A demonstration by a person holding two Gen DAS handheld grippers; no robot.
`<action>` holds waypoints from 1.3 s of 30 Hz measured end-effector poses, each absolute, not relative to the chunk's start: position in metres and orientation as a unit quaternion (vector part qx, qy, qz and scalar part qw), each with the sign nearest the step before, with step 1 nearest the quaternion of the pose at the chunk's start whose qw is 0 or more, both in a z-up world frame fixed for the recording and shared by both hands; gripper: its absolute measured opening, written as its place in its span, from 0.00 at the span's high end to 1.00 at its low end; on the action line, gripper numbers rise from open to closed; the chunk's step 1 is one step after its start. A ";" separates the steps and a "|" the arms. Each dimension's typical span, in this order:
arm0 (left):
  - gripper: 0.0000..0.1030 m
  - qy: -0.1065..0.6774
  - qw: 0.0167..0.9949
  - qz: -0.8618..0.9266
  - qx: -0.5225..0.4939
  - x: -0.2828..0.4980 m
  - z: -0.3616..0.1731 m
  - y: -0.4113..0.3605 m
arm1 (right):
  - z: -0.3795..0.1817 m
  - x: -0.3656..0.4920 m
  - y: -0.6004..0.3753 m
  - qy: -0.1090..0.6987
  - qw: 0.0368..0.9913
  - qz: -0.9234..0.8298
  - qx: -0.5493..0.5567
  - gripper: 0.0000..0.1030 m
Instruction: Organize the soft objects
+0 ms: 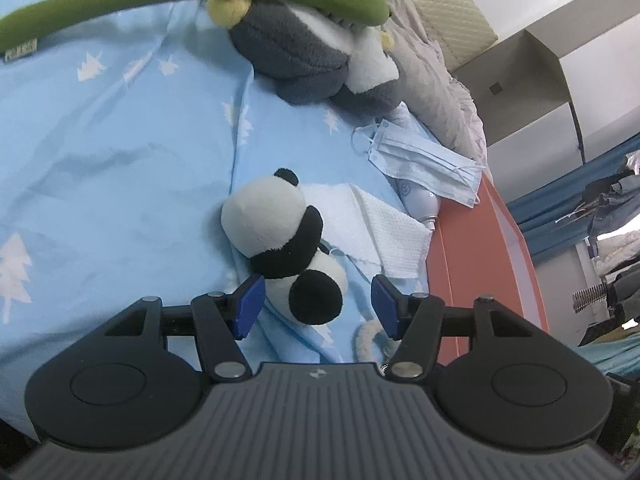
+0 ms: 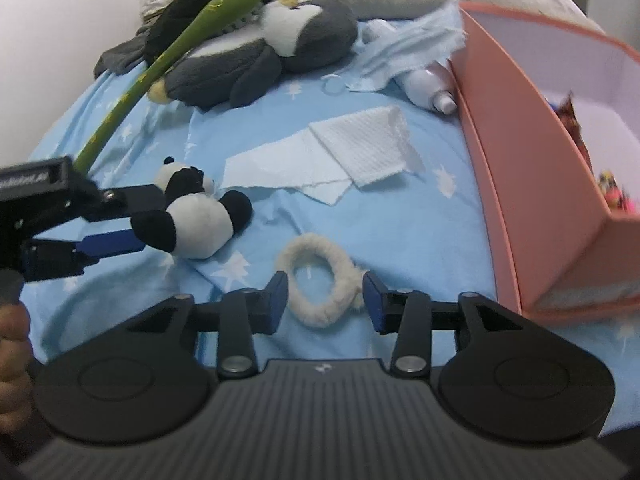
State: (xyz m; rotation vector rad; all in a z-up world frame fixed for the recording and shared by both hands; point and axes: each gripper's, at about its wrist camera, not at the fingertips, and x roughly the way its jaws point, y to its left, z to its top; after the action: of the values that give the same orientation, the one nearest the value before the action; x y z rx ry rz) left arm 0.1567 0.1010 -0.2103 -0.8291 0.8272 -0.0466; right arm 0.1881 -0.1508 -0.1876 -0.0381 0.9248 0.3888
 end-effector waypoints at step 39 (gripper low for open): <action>0.47 0.395 0.853 0.002 -0.340 0.166 -0.201 0.075 | -0.188 0.191 -0.144 0.418 0.886 0.194 -0.046 0.85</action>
State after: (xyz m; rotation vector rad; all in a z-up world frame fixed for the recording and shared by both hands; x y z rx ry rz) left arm 0.1658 0.0753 -0.2009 -0.7157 0.8308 0.0042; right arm 0.1911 -0.1441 -0.1880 -0.0965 0.8693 0.4045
